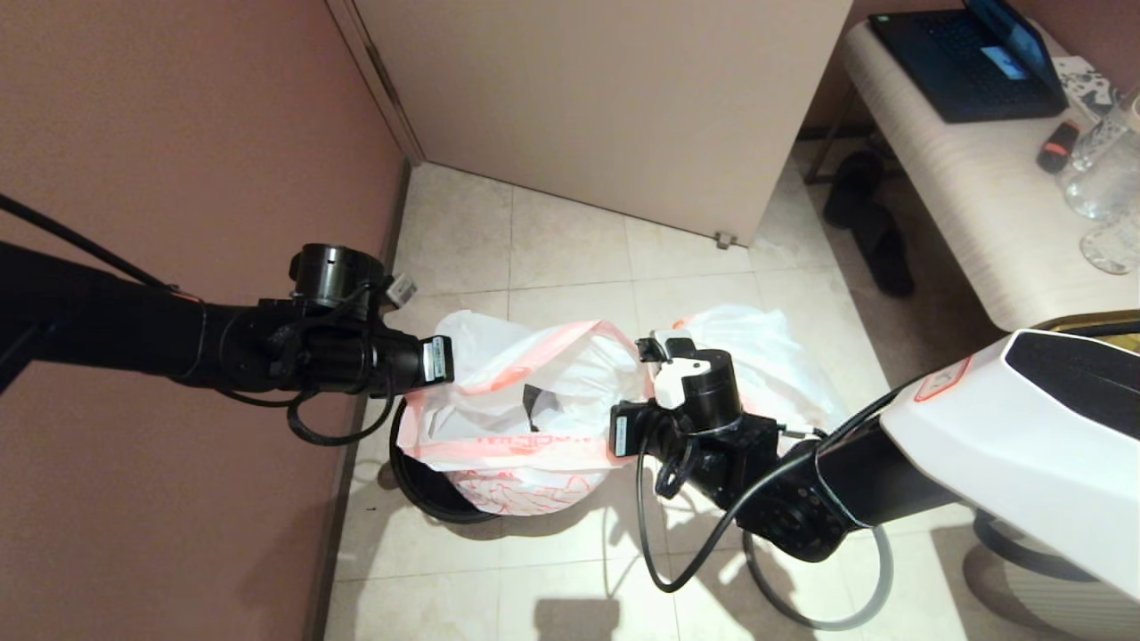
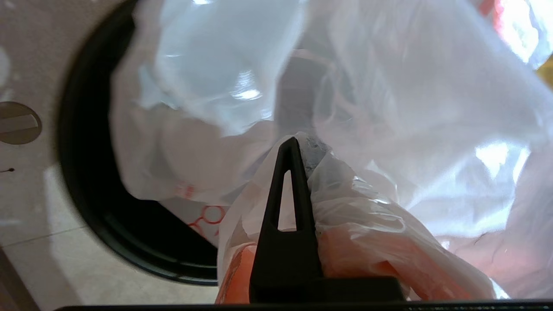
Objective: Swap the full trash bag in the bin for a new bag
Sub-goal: Put the new garbage bag on the trash can
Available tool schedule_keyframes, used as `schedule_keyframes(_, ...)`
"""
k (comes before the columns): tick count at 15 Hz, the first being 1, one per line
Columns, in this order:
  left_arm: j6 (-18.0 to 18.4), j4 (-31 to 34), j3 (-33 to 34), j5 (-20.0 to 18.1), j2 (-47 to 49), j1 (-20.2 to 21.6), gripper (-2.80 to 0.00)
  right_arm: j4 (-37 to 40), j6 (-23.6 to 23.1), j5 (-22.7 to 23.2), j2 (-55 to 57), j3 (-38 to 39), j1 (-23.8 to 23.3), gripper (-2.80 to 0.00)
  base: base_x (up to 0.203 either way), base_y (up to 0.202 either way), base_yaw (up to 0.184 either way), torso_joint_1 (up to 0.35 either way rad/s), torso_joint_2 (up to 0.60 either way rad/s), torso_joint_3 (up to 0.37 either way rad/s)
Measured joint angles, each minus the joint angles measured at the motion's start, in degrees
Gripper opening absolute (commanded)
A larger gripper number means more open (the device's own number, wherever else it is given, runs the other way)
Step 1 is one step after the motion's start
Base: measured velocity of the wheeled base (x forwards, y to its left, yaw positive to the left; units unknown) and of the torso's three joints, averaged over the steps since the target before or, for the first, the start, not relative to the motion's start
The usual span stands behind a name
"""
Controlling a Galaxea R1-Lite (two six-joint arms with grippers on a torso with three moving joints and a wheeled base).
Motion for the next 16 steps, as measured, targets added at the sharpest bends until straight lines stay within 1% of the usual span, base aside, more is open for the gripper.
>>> schedule_keyframes(2,-1.0,-0.1,-0.5,0.3,0.2,0.2,-2.80,0.1,-0.8,-0.6,-0.2,-0.6,1.1,-2.80,0.000,0.000,0.000,0.000,0.00,0.000)
schedule_keyframes(4,-1.6,-0.1,-1.2,0.9,0.4,0.9,-2.80,0.1,-3.5,-0.8,0.1,-1.2,1.9,-2.80,0.000,0.000,0.000,0.000,0.00,0.000)
schedule_keyframes(6,-1.3,0.7,-1.5,3.3,0.6,1.0,-2.80,0.1,-5.0,-0.7,1.4,-2.1,2.9,-2.80,0.000,0.000,0.000,0.000,0.00,0.000)
schedule_keyframes(9,-0.2,2.0,-2.1,5.3,0.9,1.1,-2.80,0.1,-5.0,-0.9,2.7,-2.6,3.8,-2.80,0.000,0.000,0.000,0.000,0.00,0.000)
schedule_keyframes(11,0.4,3.1,-3.1,8.5,1.6,1.6,-2.80,0.1,-5.1,-1.0,3.0,-2.7,3.9,-2.80,0.000,0.000,0.000,0.000,0.00,0.000)
schedule_keyframes(12,0.6,3.0,-3.5,9.4,1.8,1.9,-2.80,0.0,-5.1,-1.2,3.0,-3.1,4.2,-2.80,0.000,0.000,0.000,0.000,0.00,0.000)
schedule_keyframes(13,0.6,3.0,-3.7,9.8,1.9,1.9,-2.80,0.1,-5.2,-1.4,3.0,-3.5,4.7,0.00,0.000,0.000,0.000,0.000,0.00,0.000)
schedule_keyframes(14,0.6,3.1,-3.9,10.0,1.8,1.8,-2.80,0.3,-5.7,-1.5,2.9,-4.0,5.5,0.00,0.000,0.000,0.000,0.000,0.00,0.000)
schedule_keyframes(16,0.6,3.3,-4.3,11.8,1.8,1.9,-2.80,2.2,-6.7,-1.5,2.4,-5.3,6.0,0.00,0.000,0.000,0.000,0.000,0.00,0.000)
